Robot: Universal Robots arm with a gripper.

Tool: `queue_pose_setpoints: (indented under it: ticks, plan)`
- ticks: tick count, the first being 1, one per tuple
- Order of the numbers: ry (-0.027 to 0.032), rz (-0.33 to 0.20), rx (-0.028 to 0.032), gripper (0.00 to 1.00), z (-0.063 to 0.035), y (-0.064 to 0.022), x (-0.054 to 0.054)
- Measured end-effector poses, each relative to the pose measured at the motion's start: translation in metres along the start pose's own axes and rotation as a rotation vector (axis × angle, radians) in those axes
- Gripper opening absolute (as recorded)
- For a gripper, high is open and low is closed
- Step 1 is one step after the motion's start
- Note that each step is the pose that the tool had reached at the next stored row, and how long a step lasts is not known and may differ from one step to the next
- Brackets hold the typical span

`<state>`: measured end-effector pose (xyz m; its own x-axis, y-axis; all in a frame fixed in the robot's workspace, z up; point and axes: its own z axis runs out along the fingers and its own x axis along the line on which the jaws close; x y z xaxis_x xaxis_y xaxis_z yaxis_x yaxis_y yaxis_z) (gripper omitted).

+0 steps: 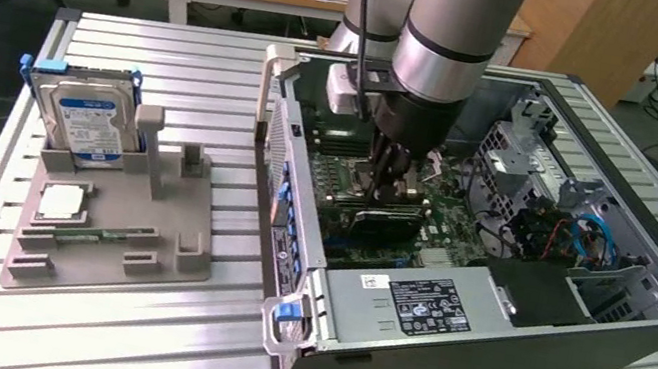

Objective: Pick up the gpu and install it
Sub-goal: 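Press down on the gpu until it lock into place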

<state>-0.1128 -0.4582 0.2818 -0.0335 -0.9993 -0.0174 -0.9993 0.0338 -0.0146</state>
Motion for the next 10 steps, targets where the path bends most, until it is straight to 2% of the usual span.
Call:
queue_pose_setpoints:
  ticks: [10]
  plan:
    - [0.0002,-0.002,-0.0094,0.10,-0.0069,-0.0001,-0.0001]
